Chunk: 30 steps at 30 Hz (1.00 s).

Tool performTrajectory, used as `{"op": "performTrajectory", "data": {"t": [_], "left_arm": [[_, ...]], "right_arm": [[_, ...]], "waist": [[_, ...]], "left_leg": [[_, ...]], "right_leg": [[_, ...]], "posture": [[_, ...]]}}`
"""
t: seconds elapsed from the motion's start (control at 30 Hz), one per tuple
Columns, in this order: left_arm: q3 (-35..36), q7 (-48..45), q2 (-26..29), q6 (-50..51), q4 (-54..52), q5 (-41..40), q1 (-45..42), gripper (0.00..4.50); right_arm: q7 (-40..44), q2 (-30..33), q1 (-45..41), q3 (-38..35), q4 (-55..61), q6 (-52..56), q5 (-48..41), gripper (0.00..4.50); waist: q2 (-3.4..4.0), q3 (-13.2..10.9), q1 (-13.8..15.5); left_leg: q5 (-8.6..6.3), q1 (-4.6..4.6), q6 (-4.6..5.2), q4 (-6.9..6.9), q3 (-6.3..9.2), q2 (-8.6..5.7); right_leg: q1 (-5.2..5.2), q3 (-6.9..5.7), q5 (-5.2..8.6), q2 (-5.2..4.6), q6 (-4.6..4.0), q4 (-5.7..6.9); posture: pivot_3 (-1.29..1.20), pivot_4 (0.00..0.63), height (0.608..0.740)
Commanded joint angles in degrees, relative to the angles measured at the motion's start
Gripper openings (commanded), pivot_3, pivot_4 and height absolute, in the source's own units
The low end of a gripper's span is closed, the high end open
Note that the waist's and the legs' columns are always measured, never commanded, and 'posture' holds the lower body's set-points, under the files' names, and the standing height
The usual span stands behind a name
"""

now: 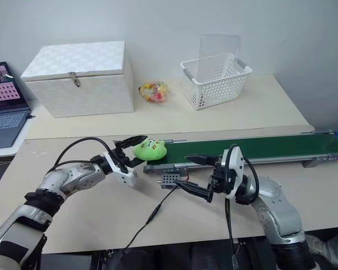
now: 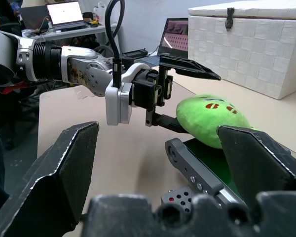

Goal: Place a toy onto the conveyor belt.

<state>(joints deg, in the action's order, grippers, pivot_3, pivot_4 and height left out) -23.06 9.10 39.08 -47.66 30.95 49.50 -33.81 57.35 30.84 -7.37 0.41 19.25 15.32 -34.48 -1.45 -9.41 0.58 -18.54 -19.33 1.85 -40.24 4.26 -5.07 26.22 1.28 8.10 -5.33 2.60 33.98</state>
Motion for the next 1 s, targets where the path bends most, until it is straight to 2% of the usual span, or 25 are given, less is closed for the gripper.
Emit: {"op": "performTrajectory", "data": {"t": [0.03, 0.27, 0.73, 1.0], "left_arm": [[0.7, -4.5, 1.1, -1.6, -1.4, -4.3, -1.3, 4.43], [-0.9, -11.0, -0.6, -2.3, 0.2, -6.1, -3.8, 4.43], [-2.6, -13.5, -5.3, -1.6, 6.5, -4.6, -8.9, 4.43], [-1.5, -13.4, -2.0, -1.9, 11.7, -5.8, -12.6, 4.43]], "right_arm": [[0.1, 0.1, -0.8, -0.8, 1.2, -0.7, -0.2, 4.5], [-0.4, -0.2, -0.2, -0.6, 1.5, -0.7, 0.0, 4.5], [-1.4, -0.6, 0.9, -0.3, 2.3, -1.0, 0.3, 4.5], [-1.4, -0.8, 0.5, -0.5, 2.1, -1.0, 0.3, 4.5]], "waist": [[0.0, 0.0, 0.0], [0.0, 0.0, 0.1], [0.0, 0.0, -0.1], [-0.01, 0.0, -0.7]], "left_leg": [[0.0, 0.0, 0.0, 0.0, 0.0, 0.0], [0.0, 0.0, 0.01, -0.04, 0.0, -0.01], [-0.01, 0.01, 0.03, -0.14, -0.02, -0.01], [-0.01, 0.02, 0.03, -0.16, -0.04, 0.0]], "right_leg": [[0.0, 0.0, 0.0, 0.0, 0.0, 0.0], [-0.02, 0.0, 0.0, 0.0, 0.0, 0.01], [-0.06, 0.01, -0.01, 0.01, 0.01, 0.05], [-0.05, 0.03, -0.01, 0.04, 0.0, 0.07]], "posture": [[0.0, 0.15, 0.74], [0.0, 0.15, 0.74], [0.0, 0.15, 0.74], [0.0, 0.15, 0.74]]}}
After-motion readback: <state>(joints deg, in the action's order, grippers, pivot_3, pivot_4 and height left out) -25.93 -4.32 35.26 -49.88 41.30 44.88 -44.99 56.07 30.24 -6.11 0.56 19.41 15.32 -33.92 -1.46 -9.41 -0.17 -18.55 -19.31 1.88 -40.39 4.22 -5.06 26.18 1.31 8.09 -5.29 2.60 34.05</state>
